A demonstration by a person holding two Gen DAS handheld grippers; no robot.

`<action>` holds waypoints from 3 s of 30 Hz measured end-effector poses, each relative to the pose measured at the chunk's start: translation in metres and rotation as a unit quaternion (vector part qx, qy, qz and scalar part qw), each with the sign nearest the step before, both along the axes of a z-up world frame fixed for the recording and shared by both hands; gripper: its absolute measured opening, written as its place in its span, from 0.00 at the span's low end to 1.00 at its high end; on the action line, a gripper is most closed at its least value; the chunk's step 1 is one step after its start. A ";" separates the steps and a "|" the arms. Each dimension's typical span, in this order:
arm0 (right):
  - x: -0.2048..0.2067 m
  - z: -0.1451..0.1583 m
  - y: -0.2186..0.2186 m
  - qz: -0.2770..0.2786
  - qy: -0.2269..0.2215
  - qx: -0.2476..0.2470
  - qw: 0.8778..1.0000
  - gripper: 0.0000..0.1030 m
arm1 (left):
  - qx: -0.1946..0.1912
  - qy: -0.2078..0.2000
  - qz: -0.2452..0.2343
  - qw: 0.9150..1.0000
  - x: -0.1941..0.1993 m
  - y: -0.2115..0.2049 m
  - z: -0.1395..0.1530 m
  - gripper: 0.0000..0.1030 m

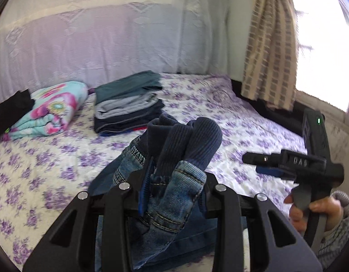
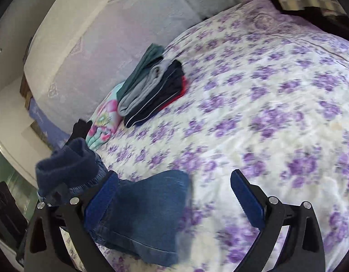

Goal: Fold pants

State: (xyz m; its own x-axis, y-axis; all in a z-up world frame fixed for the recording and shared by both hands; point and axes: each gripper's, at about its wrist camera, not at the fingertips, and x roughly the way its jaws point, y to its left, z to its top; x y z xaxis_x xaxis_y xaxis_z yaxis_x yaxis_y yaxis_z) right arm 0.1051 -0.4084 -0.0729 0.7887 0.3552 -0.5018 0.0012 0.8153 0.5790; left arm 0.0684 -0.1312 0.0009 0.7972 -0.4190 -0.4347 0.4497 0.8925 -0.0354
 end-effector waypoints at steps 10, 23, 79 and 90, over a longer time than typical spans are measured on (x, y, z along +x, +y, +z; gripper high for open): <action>-0.019 -0.017 -0.046 -0.040 0.009 0.021 0.999 0.96 | 0.162 -0.056 -0.076 0.982 -0.044 -0.096 -0.083 0.32; 0.004 0.043 0.028 0.054 -0.016 -0.114 0.992 0.96 | 0.019 -0.031 -0.145 0.989 -0.063 -0.043 -0.028 0.90; 0.055 -0.019 0.076 0.088 0.078 -0.239 0.964 0.97 | 0.043 0.104 0.001 0.994 -0.003 0.009 -0.092 0.95; 0.016 0.007 0.067 0.080 0.035 -0.208 0.974 0.96 | 0.001 0.138 0.036 0.990 0.005 0.034 -0.075 0.96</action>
